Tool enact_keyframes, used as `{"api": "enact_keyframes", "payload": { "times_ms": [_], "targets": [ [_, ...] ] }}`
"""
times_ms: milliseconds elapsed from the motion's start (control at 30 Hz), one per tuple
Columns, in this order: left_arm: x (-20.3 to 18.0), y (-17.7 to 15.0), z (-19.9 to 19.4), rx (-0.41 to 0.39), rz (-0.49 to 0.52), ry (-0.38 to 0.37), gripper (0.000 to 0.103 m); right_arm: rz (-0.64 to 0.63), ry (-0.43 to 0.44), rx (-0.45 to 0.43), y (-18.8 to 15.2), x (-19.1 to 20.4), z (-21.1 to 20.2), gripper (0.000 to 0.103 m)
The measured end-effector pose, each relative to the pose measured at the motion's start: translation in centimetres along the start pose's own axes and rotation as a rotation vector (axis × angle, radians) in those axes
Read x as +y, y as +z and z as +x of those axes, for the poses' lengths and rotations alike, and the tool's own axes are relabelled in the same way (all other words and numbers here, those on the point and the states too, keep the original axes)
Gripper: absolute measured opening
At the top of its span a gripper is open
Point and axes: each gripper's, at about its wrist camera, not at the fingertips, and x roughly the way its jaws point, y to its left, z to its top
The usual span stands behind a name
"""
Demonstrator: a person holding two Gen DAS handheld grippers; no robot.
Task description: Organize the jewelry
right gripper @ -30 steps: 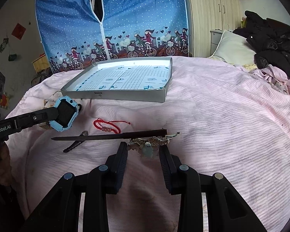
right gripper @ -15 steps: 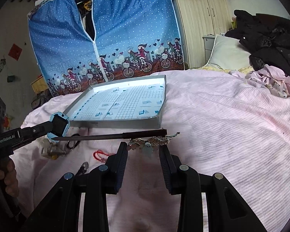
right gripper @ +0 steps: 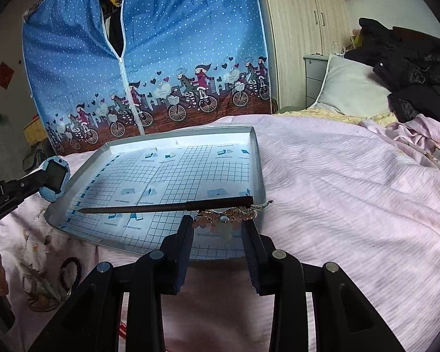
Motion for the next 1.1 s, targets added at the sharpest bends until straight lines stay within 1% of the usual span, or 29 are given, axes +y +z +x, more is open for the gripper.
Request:
{"api": "enact_keyframes", "payload": {
  "times_ms": [100, 200, 267, 400, 433, 467, 500, 567, 633, 667, 700, 733, 767, 800, 833, 900, 967, 1100],
  "targets": [
    [1.8, -0.8, 2.1, 0.069, -0.027, 0.040, 0.014, -0.034, -0.017, -0.006, -0.4, 0.7, 1.4, 0.032],
    [2.6, -1.6, 3.2, 0.114, -0.017, 0.107, 0.014, -0.073, -0.031, 0.017, -0.9, 1.1, 2.6, 0.032],
    [2.5, -2.2, 3.7, 0.129, 0.001, 0.135, 0.014, -0.080, -0.028, 0.034, -1.1, 1.2, 3.1, 0.032],
    [2.5, -2.9, 3.8, 0.130, 0.000, 0.139, 0.016, -0.081, -0.036, 0.052, -1.1, 1.1, 3.4, 0.032],
    [2.4, -2.9, 3.9, 0.133, 0.003, 0.151, 0.020, -0.077, -0.034, 0.057, -1.1, 1.1, 3.5, 0.033],
    [2.4, -2.8, 3.8, 0.133, 0.003, 0.162, 0.024, -0.073, -0.030, 0.061, -1.0, 0.9, 3.5, 0.037],
    [2.4, -2.8, 3.5, 0.122, -0.003, 0.172, 0.032, -0.070, -0.033, 0.061, -1.0, 0.9, 3.4, 0.044],
    [2.3, -2.5, 2.4, 0.064, -0.021, 0.175, 0.041, -0.064, -0.043, 0.045, -0.9, 0.8, 3.0, 0.053],
    [1.8, -2.1, 0.7, -0.001, -0.018, 0.181, 0.066, -0.062, -0.046, 0.024, -0.8, 0.9, 2.2, 0.060],
    [1.4, -1.9, -0.3, -0.037, -0.011, 0.184, 0.073, -0.060, -0.048, 0.010, -0.7, 0.8, 1.7, 0.066],
    [0.9, -1.8, -1.3, -0.072, -0.001, 0.181, 0.083, -0.056, -0.044, -0.010, -0.6, 0.8, 1.1, 0.076],
    [0.5, -1.7, -2.3, -0.109, 0.011, 0.175, 0.090, -0.051, -0.035, -0.032, -0.5, 0.8, 0.3, 0.078],
    [-0.1, -1.8, -3.4, -0.143, 0.022, 0.173, 0.093, -0.046, -0.023, -0.060, -0.3, 0.8, -0.6, 0.084],
    [-0.6, -2.0, -4.5, -0.177, 0.033, 0.169, 0.101, -0.044, -0.013, -0.087, -0.2, 0.9, -1.6, 0.089],
    [-1.1, -2.1, -5.4, -0.206, 0.043, 0.164, 0.102, -0.043, -0.003, -0.113, -0.1, 0.9, -2.5, 0.092],
    [-2.5, -2.5, -7.2, -0.254, 0.080, 0.159, 0.102, -0.033, 0.021, -0.169, 0.1, 1.0, -4.7, 0.103],
    [-4.2, -2.7, -8.5, -0.280, 0.132, 0.160, 0.102, -0.036, 0.051, -0.216, 0.3, 1.2, -6.5, 0.103],
    [-6.9, -4.1, -10.4, -0.274, 0.213, 0.166, 0.102, -0.108, 0.062, -0.274, 0.4, 2.5, -9.9, 0.103]
  ]
}}
